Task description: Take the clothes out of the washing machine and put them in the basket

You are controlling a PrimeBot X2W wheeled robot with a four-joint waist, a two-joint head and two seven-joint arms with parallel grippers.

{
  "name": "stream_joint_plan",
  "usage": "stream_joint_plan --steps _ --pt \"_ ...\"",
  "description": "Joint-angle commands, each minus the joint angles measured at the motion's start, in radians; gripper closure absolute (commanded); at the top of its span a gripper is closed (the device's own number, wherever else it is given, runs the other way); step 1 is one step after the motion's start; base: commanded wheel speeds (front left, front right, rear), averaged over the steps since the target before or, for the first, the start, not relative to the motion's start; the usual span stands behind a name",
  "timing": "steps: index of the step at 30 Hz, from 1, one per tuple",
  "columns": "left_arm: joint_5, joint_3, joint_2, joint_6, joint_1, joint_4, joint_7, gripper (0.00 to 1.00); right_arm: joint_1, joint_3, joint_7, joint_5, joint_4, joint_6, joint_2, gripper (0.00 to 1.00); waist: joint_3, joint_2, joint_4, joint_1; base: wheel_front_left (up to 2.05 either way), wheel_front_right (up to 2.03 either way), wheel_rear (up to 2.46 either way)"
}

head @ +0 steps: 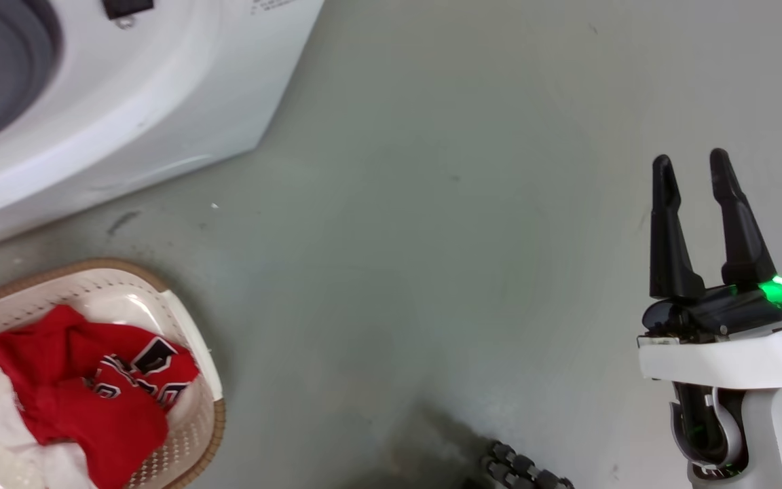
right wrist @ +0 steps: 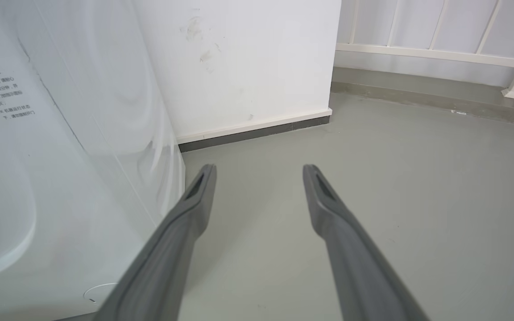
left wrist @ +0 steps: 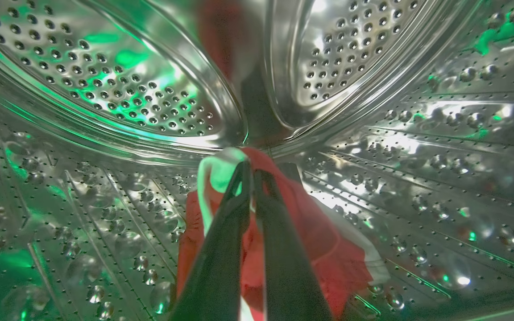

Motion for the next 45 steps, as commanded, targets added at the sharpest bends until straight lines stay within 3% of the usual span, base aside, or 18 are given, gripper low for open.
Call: stream_joint_plan --steps 1,9,17,34,40,45 --pt "-0.009 0.005 -0.015 0.002 0.046 0.002 -0.026 1.0 0.015 -0.012 -0.002 -0.011 0.003 0.0 0.001 0.0 -0.046 0.0 0.03 0.0 0.0 0.0 0.0" --pt "-0.088 0.056 -0.091 0.038 0.289 -0.059 -0.176 1.0 0.048 -0.05 -0.002 -0.053 0.013 0.0 0.0 0.0 -0.165 0.0 0.084 0.0 0.0 0.0 0.0" --pt "-0.139 0.09 -0.158 0.077 0.518 -0.205 -0.235 1.0 0.095 -0.077 -0.002 -0.103 0.016 0.0 0.0 0.0 -0.283 0.0 0.146 0.0 0.0 0.0 0.0" --pt "-0.178 0.091 -0.291 0.214 1.065 -0.755 -0.22 1.0 0.185 -0.125 0.048 -0.182 -0.017 0.0 0.0 0.0 -0.482 0.0 0.285 0.0 0.0 0.0 0.0" --pt "-0.189 0.067 -0.33 0.247 1.225 -0.865 -0.196 1.0 0.205 -0.134 0.079 -0.198 -0.042 0.0 0.0 0.0 -0.519 0.0 0.324 0.0 0.0 0.0 0.0" --pt "-0.207 0.022 -0.371 0.249 1.346 -0.89 -0.17 1.0 0.223 -0.133 0.104 -0.209 -0.062 0.0 0.0 0.0 -0.547 0.0 0.353 0.0 0.0 0.0 0.0"
